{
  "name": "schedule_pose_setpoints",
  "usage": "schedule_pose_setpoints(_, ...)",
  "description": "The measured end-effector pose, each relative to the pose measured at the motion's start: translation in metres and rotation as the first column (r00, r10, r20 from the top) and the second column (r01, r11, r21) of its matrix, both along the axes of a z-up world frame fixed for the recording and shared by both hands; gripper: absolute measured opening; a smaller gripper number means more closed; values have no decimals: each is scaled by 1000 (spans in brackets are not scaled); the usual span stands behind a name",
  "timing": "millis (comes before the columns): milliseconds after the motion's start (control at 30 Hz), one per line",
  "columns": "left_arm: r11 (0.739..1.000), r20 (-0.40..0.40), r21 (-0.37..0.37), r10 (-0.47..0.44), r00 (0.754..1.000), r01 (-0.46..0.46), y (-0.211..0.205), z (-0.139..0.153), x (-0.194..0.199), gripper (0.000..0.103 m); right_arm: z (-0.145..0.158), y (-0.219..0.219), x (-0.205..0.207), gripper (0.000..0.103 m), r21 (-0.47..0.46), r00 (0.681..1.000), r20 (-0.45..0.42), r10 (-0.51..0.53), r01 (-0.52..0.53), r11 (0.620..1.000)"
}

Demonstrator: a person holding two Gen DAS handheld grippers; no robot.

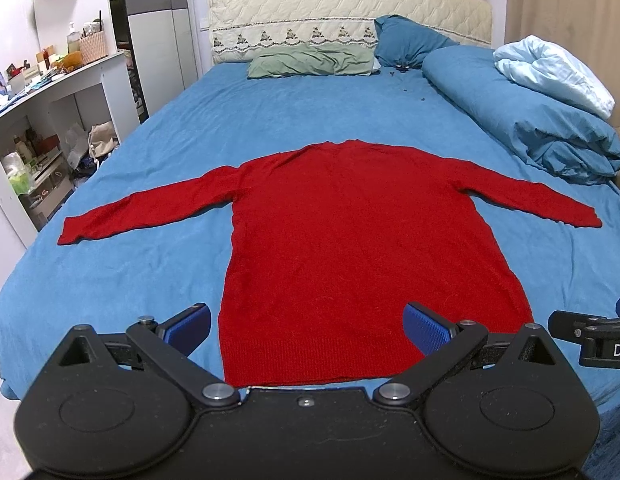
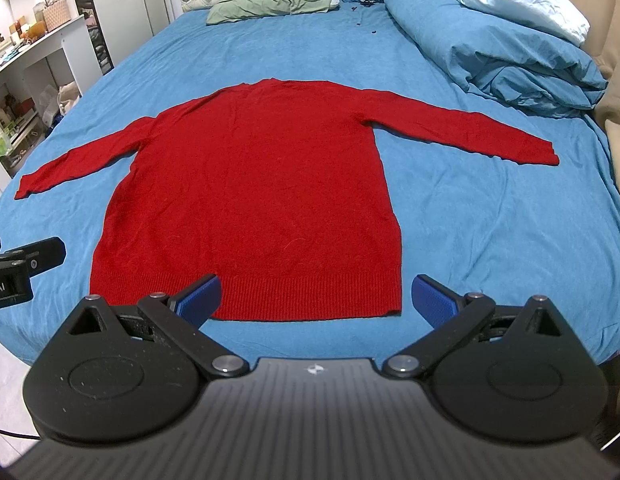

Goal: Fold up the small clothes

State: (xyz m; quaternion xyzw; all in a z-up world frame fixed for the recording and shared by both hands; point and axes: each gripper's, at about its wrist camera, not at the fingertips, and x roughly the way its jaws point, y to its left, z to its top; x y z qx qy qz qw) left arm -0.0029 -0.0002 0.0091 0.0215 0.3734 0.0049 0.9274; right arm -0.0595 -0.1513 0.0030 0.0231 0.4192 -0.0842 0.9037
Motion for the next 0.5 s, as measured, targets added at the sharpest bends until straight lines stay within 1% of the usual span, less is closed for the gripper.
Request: schedule_pose_setpoints(500, 1000, 3, 2, -1, 1000, 1, -1, 1, -1, 103, 2, -3, 1, 103, 3, 1000, 0, 1, -1, 1000)
